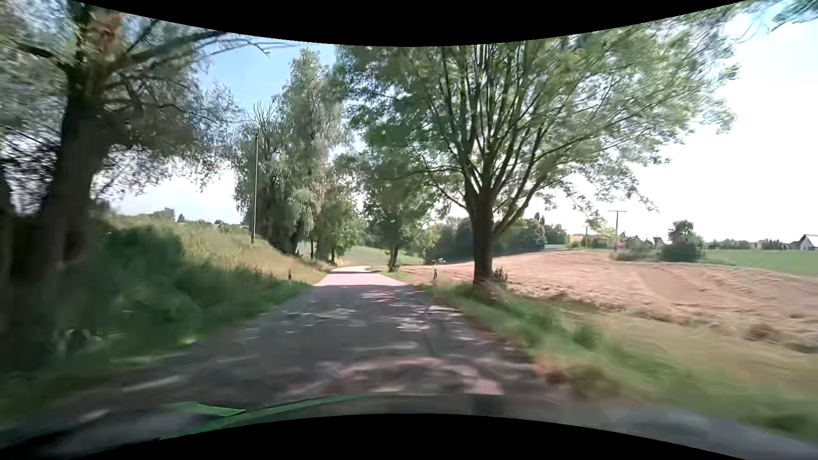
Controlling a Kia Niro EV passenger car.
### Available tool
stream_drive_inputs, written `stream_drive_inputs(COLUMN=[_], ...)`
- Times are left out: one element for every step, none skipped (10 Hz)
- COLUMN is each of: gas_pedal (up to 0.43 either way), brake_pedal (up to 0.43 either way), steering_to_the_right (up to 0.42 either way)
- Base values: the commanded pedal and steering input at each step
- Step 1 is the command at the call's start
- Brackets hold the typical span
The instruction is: Follow the waypoints while adhering to traffic rules and regulations
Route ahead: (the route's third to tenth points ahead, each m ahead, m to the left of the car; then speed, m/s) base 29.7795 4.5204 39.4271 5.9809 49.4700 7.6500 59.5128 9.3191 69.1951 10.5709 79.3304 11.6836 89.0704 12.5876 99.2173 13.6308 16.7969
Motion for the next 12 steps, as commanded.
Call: stream_drive_inputs(gas_pedal=[0.0, 0.0, 0.0, 0.0, 0.0, 0.0, 0.0, 0.0, 0.0, 0.0, 0.0, 0.0], brake_pedal=[0.006, 0.006, 0.006, 0.006, 0.012, 0.012, 0.012, 0.012, 0.012, 0.012, 0.012, 0.012], steering_to_the_right=[-0.035, -0.035, -0.035, -0.035, -0.035, -0.035, -0.035, -0.035, -0.035, -0.034, -0.034, -0.031])
